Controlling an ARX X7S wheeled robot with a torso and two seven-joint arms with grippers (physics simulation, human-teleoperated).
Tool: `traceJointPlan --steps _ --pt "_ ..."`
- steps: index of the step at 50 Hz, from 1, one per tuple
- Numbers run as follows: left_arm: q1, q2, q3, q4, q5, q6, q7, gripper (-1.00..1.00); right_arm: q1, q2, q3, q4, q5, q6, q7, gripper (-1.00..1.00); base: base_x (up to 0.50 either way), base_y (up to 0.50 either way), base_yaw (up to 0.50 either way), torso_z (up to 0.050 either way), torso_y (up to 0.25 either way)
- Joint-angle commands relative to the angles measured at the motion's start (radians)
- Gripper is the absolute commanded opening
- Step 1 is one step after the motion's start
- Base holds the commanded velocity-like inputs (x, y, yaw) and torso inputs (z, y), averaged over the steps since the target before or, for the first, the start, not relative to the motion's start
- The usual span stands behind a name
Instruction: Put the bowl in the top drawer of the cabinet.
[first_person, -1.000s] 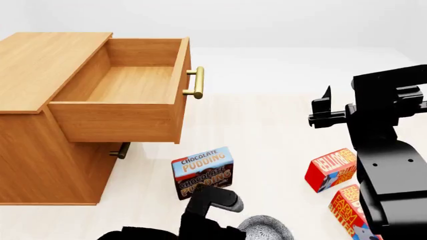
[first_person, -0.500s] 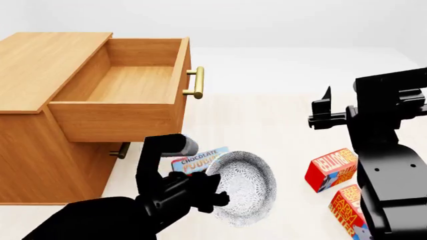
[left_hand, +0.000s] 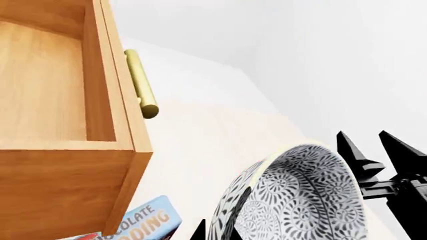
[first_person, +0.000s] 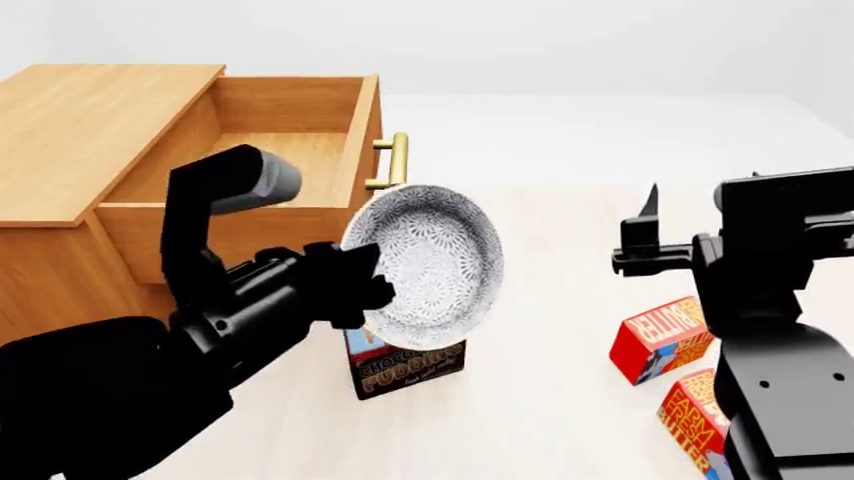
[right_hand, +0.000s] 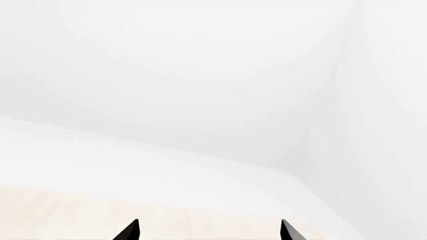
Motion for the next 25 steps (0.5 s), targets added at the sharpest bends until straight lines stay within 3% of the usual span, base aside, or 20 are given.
traceJointPlan --steps 1,25 --pt "-0.13 -0.028 -0.044 -0.025 -0.067 0.004 -0.066 -1.0 -0.027 -0.004 0.008 -0.012 0.004 -0.018 0.005 1.0 0.0 0.0 0.0 0.0 0.0" --pt "-0.408 0.029 -0.035 -0.381 -0.081 0.009 -0.133 -1.0 -0.049 -0.012 0.002 0.023 0.01 -0.062 0.007 1.0 0.0 0.0 0.0 0.0 0.0"
